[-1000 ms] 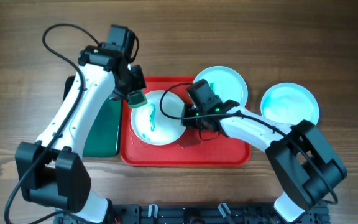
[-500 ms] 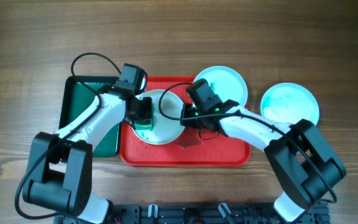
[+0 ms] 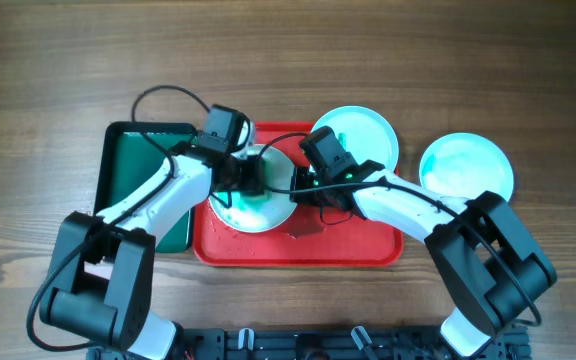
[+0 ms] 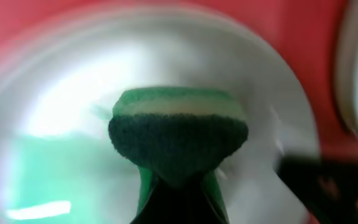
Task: Clean dirty plates on tray and stack at the side
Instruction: 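Scrub the held plate with the sponge in the left gripper, then lift the plate with the right gripper and stack it on the cleaned plate, then grip the last plate with the right gripper and pull it to tray center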
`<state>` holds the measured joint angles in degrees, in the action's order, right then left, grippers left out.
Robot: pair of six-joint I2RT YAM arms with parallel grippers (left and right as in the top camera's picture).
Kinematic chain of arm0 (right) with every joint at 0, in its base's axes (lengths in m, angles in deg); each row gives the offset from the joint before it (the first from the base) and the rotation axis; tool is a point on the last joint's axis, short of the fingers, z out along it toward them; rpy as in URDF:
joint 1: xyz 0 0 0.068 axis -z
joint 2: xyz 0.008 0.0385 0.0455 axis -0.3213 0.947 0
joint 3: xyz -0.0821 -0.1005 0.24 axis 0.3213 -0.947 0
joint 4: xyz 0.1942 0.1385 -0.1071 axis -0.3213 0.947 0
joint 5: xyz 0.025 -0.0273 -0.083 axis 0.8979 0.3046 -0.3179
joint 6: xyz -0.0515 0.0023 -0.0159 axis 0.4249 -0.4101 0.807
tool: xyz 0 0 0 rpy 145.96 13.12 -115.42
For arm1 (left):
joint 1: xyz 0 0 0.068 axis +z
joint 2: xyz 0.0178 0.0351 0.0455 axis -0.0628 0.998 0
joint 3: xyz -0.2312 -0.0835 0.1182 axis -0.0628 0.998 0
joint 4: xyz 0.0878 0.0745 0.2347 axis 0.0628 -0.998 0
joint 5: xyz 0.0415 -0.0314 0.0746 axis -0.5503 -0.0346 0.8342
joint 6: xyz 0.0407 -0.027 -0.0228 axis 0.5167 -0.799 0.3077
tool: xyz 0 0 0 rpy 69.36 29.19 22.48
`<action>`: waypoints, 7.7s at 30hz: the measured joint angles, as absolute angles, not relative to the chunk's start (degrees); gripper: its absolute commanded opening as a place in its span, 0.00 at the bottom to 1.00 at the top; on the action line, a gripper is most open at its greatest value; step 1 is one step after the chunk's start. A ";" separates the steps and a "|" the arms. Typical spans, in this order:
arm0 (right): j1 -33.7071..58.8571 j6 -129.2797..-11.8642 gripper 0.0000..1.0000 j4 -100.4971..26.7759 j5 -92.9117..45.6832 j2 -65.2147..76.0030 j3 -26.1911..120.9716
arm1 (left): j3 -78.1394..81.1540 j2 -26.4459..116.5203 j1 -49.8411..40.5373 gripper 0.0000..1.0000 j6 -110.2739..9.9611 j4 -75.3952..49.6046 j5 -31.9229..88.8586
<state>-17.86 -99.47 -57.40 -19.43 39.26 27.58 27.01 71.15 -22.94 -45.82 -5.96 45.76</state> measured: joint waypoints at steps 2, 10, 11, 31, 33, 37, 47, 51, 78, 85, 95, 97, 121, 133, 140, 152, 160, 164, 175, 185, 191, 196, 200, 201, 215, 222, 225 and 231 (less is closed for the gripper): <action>-17.88 -99.47 0.04 -57.61 -19.23 39.33 27.58 | 27.01 71.15 -22.50 0.04 -48.88 -3.55 54.13; -17.97 -98.61 0.04 -57.66 -18.12 39.44 27.58 | 26.16 70.75 -23.31 0.04 -52.99 -15.73 60.29; -17.97 -98.53 0.04 -57.59 -18.12 39.41 27.58 | 26.14 70.66 -23.48 0.04 -51.68 -17.30 57.54; -17.99 -98.44 0.04 -57.83 -17.33 39.44 27.58 | 25.48 72.87 -27.87 0.04 -61.55 -11.84 66.46; -18.17 -98.40 0.04 -57.85 -16.85 39.48 27.58 | 25.16 72.83 -27.87 0.04 -63.81 -16.08 67.26; -18.30 -97.72 0.04 -57.64 -16.61 39.48 27.58 | 24.74 72.74 -27.46 0.04 -63.70 -20.67 61.80; -18.06 -97.15 0.04 -57.72 -16.78 39.48 27.58 | 26.84 73.59 -26.89 0.04 -46.56 -11.57 31.13; -17.93 -97.35 0.04 -57.99 -16.94 39.50 27.58 | 26.95 73.81 -26.89 0.04 -48.94 -5.28 36.03; -26.21 -79.64 0.04 -32.78 -61.72 13.34 29.85 | 2.14 74.10 -13.56 0.04 -55.15 -28.88 57.71; -39.96 -67.56 0.04 -38.62 -87.97 13.34 29.92 | 2.14 74.10 -13.56 0.04 -55.15 -28.88 57.65; -47.02 -42.88 0.04 -56.61 -108.23 13.30 30.07 | 2.14 74.10 -13.56 0.04 -55.15 -29.04 57.47; -47.02 -41.50 0.04 -56.65 -109.15 13.30 30.07 | 2.14 74.10 -13.56 0.04 -55.15 -29.08 57.47; 7.12 -83.14 0.04 -20.63 -36.70 6.52 30.68 | 2.14 74.10 -13.93 0.04 -55.15 -32.36 56.14; 45.28 -80.39 0.04 -24.78 -33.20 12.25 24.25 | 2.14 74.10 -22.00 0.04 -55.15 -31.86 55.75; 45.96 -79.90 0.44 -25.99 -33.02 19.48 24.10 | 2.14 74.10 -23.11 0.04 -55.15 -31.79 55.75; 43.19 -68.91 0.51 -15.71 -13.59 8.71 24.91 | 2.14 74.10 -23.11 0.04 -55.15 -31.00 55.75; 23.56 -68.69 0.47 -19.78 -12.19 6.15 25.63 | 2.14 74.10 -23.11 0.04 -55.15 -30.89 55.72; 11.62 -75.64 0.27 -25.00 -15.91 13.43 25.63 | 2.14 74.10 -23.11 0.04 -55.15 -30.79 55.75; 3.89 -91.18 0.28 -35.08 -28.67 30.19 25.65 | 2.14 74.10 -23.11 0.04 -55.15 -30.79 55.75; 3.89 -90.46 0.29 -37.90 -29.00 30.19 25.81 | 2.14 74.10 -23.11 0.04 -55.15 -30.79 55.75; 3.89 -90.00 0.28 -40.35 -28.96 32.88 25.96 | 2.14 74.10 -23.11 0.04 -55.15 -30.79 55.75; 3.89 -87.42 0.29 -34.64 -28.98 32.94 29.11 | 2.14 74.10 -23.11 0.04 -55.15 -30.79 55.75; 3.89 -81.33 0.39 -28.09 -29.83 31.90 36.63 | 2.14 74.10 -23.11 0.04 -55.15 -30.76 55.75; 3.89 -79.64 0.40 -28.26 -29.81 31.55 37.98 | 2.14 74.10 -23.11 0.04 -55.15 -30.76 55.72; 3.89 -63.84 0.38 -41.66 -29.59 40.44 40.28 | 2.14 74.10 -23.11 0.04 -55.15 -30.76 55.75; 3.89 -63.45 0.12 -41.31 -29.79 42.50 40.28 | 2.14 74.10 -23.11 0.04 -55.15 -30.76 55.75; 3.89 -63.42 0.04 -39.82 -28.61 43.31 40.28 | 2.14 74.10 -23.11 0.04 -55.15 -30.76 55.75; 2.75 -70.57 0.04 -30.36 -20.70 43.28 40.63 | 2.14 74.10 -23.11 0.04 -55.15 -30.76 55.75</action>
<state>2.75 -70.57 -30.36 -20.70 43.28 40.63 2.14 74.10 -23.11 -55.15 -30.76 55.75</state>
